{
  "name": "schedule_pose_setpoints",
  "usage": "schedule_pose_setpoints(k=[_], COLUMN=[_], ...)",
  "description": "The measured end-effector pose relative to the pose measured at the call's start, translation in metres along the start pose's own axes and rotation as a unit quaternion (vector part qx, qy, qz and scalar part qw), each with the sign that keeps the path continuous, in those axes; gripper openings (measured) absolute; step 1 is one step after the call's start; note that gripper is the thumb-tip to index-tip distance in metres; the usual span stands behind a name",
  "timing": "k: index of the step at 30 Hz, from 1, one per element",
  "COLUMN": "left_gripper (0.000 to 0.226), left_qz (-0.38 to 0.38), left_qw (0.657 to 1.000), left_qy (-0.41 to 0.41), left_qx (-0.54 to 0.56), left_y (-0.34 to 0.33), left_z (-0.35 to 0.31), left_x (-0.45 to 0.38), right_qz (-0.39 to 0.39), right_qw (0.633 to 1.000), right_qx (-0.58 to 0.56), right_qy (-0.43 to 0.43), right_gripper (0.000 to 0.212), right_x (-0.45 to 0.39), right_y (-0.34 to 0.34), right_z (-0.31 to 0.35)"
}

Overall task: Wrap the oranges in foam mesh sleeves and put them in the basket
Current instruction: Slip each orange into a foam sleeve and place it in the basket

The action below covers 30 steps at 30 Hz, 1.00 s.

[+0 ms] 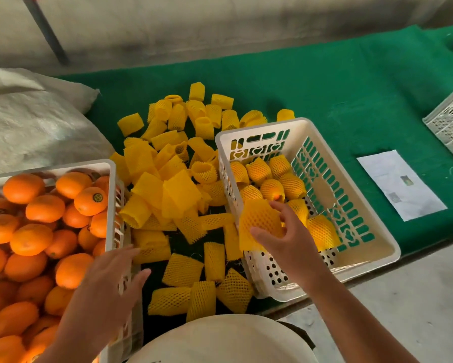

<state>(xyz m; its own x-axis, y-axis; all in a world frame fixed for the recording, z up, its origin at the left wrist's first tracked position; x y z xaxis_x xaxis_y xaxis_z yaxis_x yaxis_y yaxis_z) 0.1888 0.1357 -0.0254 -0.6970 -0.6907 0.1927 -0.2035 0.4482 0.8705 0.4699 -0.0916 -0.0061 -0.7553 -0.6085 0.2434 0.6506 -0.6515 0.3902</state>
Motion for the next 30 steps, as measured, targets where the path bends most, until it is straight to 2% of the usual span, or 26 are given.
schedule_pose_setpoints(k=[1,3,7,10,17,21,24,26,28,30], left_gripper=[0.057,0.066,0.078,0.072,0.067,0.058,0.051,0.048,0.045,0.036], left_qz=[-0.016,-0.005,0.028,0.008,0.014,0.007,-0.024,-0.042,-0.054,-0.075], left_qw=[0.999,0.998,0.998,0.999,0.999,0.999,0.999,0.998,0.997,0.996], left_qy=[-0.017,-0.012,0.029,0.023,0.031,0.035,0.010,0.005,0.021,0.020], left_qx=[-0.045,-0.059,-0.051,-0.029,0.000,0.024,0.039,0.043,0.053,0.054], left_y=[-0.004,-0.017,-0.046,-0.048,-0.049,-0.046,-0.043,-0.041,-0.035,-0.021], left_z=[0.010,0.028,0.040,0.037,0.041,0.039,0.038,0.041,0.048,0.053], left_x=[0.003,0.009,0.018,0.018,0.018,0.020,0.023,0.024,0.020,0.010], right_qz=[-0.019,-0.016,0.102,0.147,0.113,0.119,0.117,0.118,0.115,0.104], right_qw=[0.998,0.976,0.902,0.873,0.843,0.819,0.818,0.834,0.861,0.870], right_qx=[0.063,0.206,0.390,0.442,0.512,0.553,0.555,0.531,0.488,0.476], right_qy=[-0.013,-0.070,-0.155,-0.143,-0.117,-0.101,-0.094,-0.089,-0.084,-0.079], right_gripper=[0.070,0.084,0.096,0.101,0.125,0.121,0.119,0.105,0.081,0.070], right_x=[-0.008,-0.024,-0.047,-0.061,-0.081,-0.076,-0.073,-0.072,-0.070,-0.066], right_y=[0.015,0.036,0.031,0.014,-0.009,-0.013,-0.016,-0.019,-0.021,-0.017], right_z=[-0.014,-0.047,-0.099,-0.116,-0.119,-0.124,-0.125,-0.124,-0.122,-0.118])
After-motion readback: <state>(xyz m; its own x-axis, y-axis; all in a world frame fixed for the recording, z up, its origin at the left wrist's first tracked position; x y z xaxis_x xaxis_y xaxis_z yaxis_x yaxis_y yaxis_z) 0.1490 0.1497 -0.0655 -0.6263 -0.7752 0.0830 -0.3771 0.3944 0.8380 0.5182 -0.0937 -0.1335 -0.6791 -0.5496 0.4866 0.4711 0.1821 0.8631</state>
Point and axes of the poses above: each hand's wrist, its own x-axis away from the middle knuckle, its own y-axis out of the back of the hand, z = x × y, the point moved 6 cm from there along -x, towards the middle knuckle, and after that the axes turned 1 degree about y, right-handed, at the moved point
